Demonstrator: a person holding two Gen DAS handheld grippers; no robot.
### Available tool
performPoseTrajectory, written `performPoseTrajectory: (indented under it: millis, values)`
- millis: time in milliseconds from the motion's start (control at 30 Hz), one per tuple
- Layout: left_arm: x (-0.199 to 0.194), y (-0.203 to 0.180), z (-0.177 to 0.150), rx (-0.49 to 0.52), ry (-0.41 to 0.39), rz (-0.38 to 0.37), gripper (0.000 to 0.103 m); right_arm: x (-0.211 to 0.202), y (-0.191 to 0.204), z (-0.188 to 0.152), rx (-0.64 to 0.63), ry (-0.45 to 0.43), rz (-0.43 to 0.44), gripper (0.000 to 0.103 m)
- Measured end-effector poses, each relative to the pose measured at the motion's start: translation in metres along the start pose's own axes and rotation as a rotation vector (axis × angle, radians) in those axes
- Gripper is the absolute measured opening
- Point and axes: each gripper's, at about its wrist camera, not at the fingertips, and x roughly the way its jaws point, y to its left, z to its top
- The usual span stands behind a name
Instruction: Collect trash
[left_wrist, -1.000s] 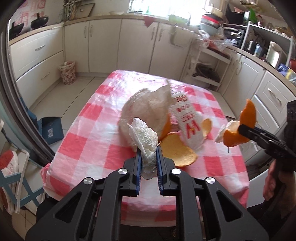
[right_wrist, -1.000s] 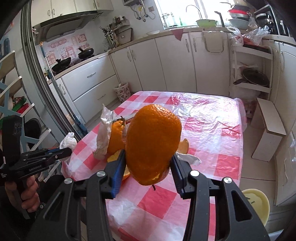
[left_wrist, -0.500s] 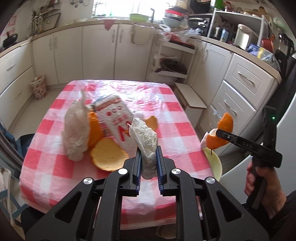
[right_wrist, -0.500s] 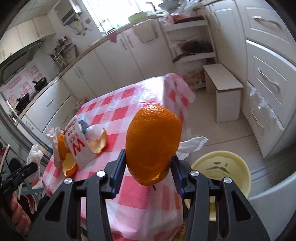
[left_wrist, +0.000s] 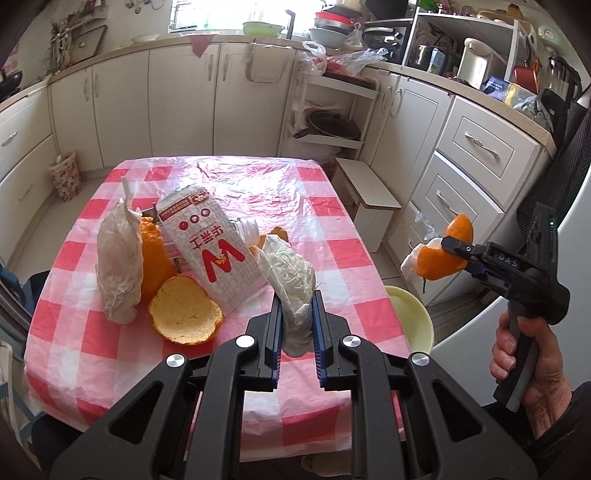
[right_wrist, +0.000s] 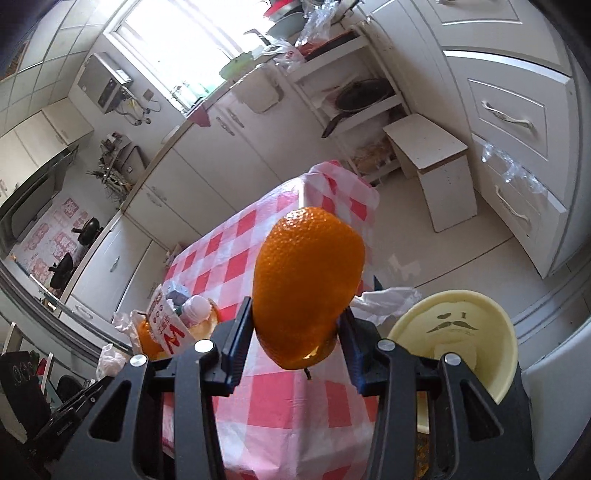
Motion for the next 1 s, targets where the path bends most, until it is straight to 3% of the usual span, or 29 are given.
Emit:
performPoseTrajectory:
  millis: [133,200,300,400,467,500,600,700,767,800,833,900,1000]
  values:
    - [-0.004,0.011,0.003,-0.016,-0.011,0.018,0.014,0.016,0.035,0.000,-0.060,0.050,0.166,0.044]
    - [-0.008,0.019,0.004,-0.029,-0.020,0.032,0.014,0.035,0.056,-0.003,-0.103,0.124,0.242,0.044]
    - [-0.011,0.031,0.008,-0.050,-0.027,0.057,0.014,0.057,0.080,-0.009,-0.222,0.181,0.108,0.044]
    - [-0.010,0.040,0.011,-0.070,-0.027,0.067,0.014,0.065,0.077,-0.009,-0.162,0.273,0.236,0.049]
    - [-0.008,0.042,0.012,-0.074,-0.024,0.069,0.014,0.074,0.074,-0.016,-0.179,0.344,0.209,0.053]
    - [-0.007,0.042,0.012,-0.076,-0.023,0.068,0.014,0.076,0.072,-0.019,-0.171,0.351,0.199,0.052]
    - [-0.005,0.040,0.011,-0.070,-0.018,0.064,0.014,0.063,0.067,-0.010,-0.149,0.303,0.246,0.031]
    - [-0.003,0.036,0.009,-0.062,-0.013,0.063,0.014,0.051,0.060,-0.007,-0.111,0.260,0.270,0.030]
    - [-0.003,0.035,0.009,-0.060,-0.011,0.063,0.014,0.054,0.062,-0.010,-0.128,0.279,0.255,0.031]
    - [-0.003,0.035,0.009,-0.060,-0.011,0.062,0.014,0.058,0.063,-0.015,-0.133,0.306,0.237,0.043]
    - [-0.003,0.035,0.009,-0.060,-0.011,0.062,0.014,0.061,0.065,-0.020,-0.139,0.314,0.201,0.064]
    - [-0.003,0.034,0.009,-0.059,-0.012,0.064,0.014,0.070,0.072,-0.024,-0.180,0.318,0.138,0.068]
    - [-0.004,0.034,0.007,-0.056,-0.009,0.066,0.014,0.078,0.086,-0.032,-0.244,0.352,0.130,0.068]
